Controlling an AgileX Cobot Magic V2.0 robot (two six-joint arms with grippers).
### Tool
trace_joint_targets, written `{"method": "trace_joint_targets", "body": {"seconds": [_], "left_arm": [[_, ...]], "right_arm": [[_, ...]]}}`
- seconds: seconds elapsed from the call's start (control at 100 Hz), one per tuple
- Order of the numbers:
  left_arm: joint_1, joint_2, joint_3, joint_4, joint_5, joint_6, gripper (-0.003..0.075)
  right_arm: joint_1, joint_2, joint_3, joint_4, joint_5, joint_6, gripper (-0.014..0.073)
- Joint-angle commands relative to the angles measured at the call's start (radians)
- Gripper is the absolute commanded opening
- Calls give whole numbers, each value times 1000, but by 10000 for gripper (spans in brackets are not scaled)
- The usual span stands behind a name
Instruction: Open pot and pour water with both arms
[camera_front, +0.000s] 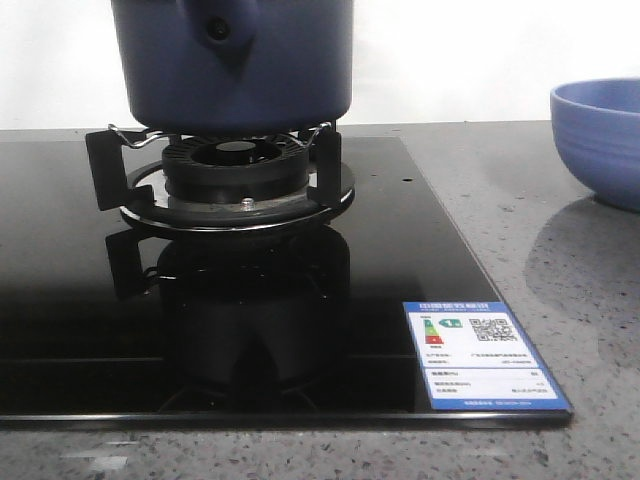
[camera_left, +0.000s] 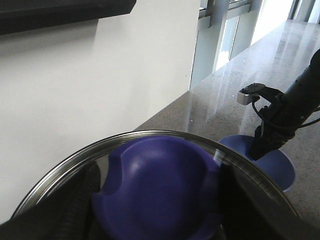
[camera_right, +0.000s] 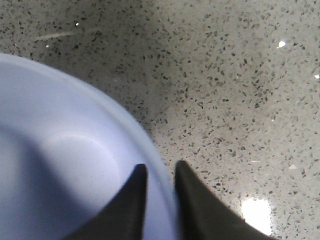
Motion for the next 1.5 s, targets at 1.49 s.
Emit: {"method": "trace_joint_targets", "body": {"seconds": [1.49], "left_arm": [[-88,178,-40,-1,30,138,347]], "right_arm": [[-5,-243,-250,55,88,-16,400]]}}
